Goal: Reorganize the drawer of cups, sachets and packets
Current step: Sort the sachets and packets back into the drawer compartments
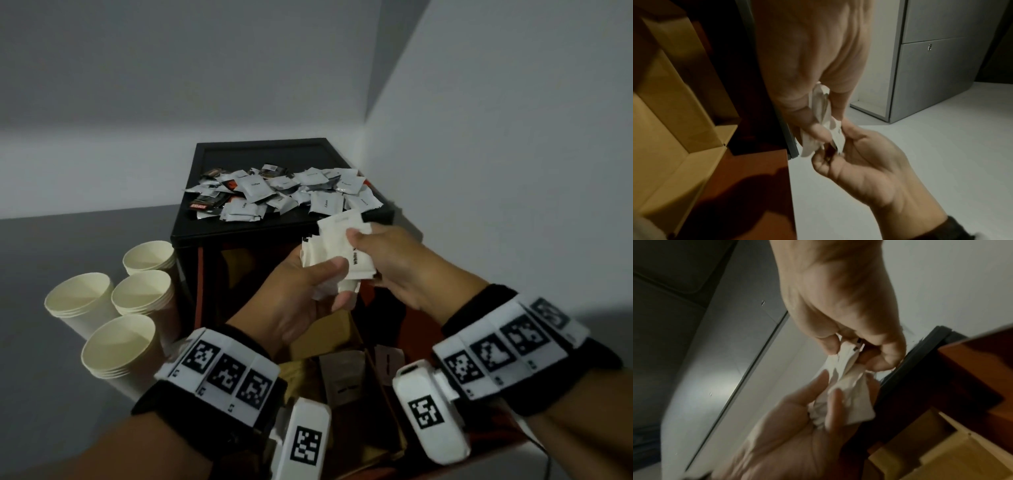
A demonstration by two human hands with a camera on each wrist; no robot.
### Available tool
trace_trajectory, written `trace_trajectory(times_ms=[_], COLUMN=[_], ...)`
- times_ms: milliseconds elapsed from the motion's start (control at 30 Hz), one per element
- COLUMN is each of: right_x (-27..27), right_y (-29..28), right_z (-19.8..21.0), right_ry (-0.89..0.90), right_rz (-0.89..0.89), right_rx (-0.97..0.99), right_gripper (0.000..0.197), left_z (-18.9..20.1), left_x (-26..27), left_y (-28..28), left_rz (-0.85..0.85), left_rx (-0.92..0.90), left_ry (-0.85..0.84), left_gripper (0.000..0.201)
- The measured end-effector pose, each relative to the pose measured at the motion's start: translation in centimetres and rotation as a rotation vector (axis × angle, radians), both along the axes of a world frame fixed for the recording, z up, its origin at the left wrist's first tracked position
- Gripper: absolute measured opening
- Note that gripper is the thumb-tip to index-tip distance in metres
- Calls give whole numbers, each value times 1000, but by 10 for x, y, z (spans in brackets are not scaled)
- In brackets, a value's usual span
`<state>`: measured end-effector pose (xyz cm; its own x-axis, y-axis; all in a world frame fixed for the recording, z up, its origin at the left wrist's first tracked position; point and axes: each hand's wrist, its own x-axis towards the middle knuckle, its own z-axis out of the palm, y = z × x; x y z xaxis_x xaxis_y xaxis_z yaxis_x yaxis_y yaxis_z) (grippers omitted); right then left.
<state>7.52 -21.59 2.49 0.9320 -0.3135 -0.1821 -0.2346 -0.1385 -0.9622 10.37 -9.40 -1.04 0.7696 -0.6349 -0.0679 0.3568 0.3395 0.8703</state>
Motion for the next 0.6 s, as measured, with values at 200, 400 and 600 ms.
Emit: trace_trajectory(times_ms=[200, 400, 600], right_x=[10, 13, 15], right_y=[-6, -20, -30], right_z=[1, 33, 43], right_ry=[-89, -88, -254], right_rz=[213, 577, 355], right_rx=[-631, -1015, -782], right_gripper=[73, 71, 53], left_z=[-1, -1, -1], left_x=[6, 12, 18], left_y=[7, 15, 18], left_rz=[25, -95, 28], left_rx=[49, 139, 15], left_ry=[-70, -56, 99], left_gripper=[20, 27, 30])
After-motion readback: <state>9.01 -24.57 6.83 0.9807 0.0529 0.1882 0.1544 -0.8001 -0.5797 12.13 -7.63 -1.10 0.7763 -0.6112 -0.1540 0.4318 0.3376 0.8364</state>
